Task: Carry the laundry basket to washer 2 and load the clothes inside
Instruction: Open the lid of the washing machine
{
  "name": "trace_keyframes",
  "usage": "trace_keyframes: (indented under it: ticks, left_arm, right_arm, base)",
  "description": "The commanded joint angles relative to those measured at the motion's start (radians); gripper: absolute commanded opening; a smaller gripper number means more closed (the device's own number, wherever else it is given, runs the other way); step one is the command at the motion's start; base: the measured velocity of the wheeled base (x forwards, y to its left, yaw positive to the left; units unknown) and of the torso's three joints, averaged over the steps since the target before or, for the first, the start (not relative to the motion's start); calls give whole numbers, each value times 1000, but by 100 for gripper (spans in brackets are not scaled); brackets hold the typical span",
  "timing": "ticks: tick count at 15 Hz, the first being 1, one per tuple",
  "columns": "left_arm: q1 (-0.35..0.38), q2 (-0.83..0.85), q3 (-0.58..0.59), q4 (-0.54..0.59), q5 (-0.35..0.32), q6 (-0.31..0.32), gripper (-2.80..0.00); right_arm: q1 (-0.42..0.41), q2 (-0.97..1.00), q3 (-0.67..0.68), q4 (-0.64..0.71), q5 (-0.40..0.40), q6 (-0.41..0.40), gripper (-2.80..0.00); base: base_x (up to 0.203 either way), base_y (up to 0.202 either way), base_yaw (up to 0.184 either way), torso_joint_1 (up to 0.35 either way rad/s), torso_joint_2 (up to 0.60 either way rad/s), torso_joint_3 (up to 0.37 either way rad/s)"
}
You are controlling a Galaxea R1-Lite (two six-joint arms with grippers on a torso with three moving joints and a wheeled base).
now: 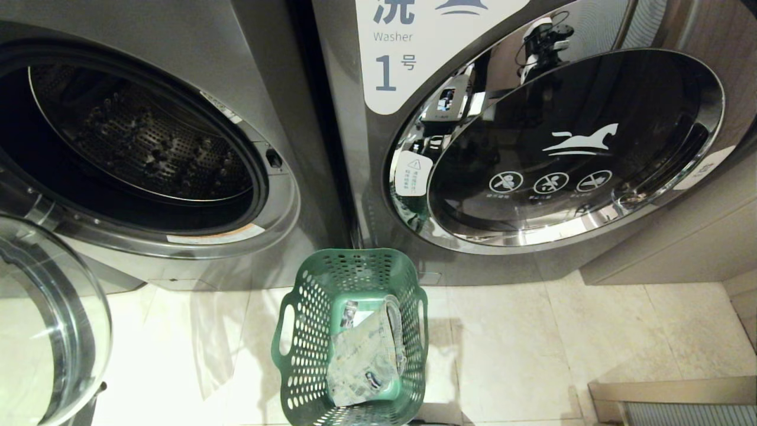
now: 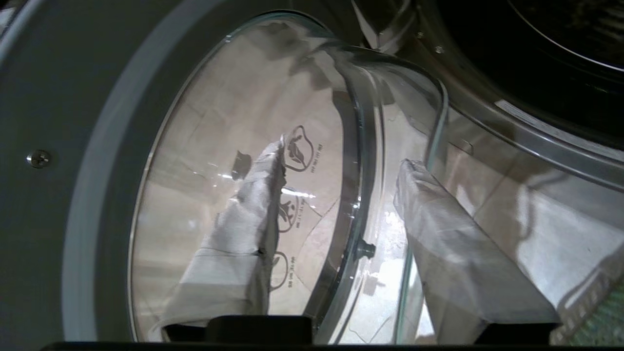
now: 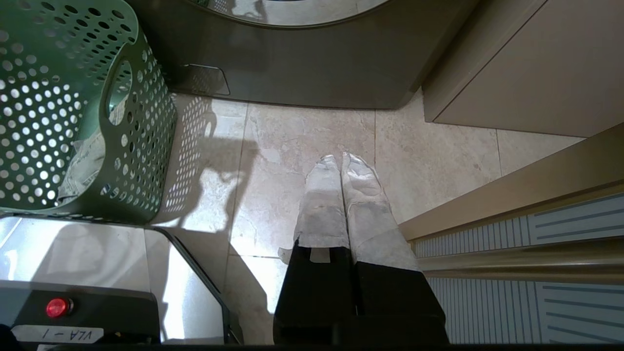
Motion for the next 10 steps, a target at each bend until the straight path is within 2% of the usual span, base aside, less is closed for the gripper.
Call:
trace_keyframes:
  ticks: [1, 4, 8, 10]
  left_arm:
    - [1, 55, -28, 0, 32, -13, -280]
    - [2, 70, -32, -1, 97, -31, -280]
    - [20, 95, -31, -10, 297, -82, -280]
    - [56, 124, -34, -11, 351, -110, -280]
  right_arm:
    - [0, -1, 0, 1, 1, -1, -280]
    - [0, -1, 0, 1, 1, -1, -280]
    - [0, -1, 0, 1, 1, -1, -280]
    - [0, -1, 0, 1, 1, -1, -280]
  base:
    - [0, 0, 0, 0, 0, 0]
    - [0, 0, 0, 0, 0, 0]
    - [0, 0, 0, 0, 0, 0]
    - [0, 0, 0, 0, 0, 0]
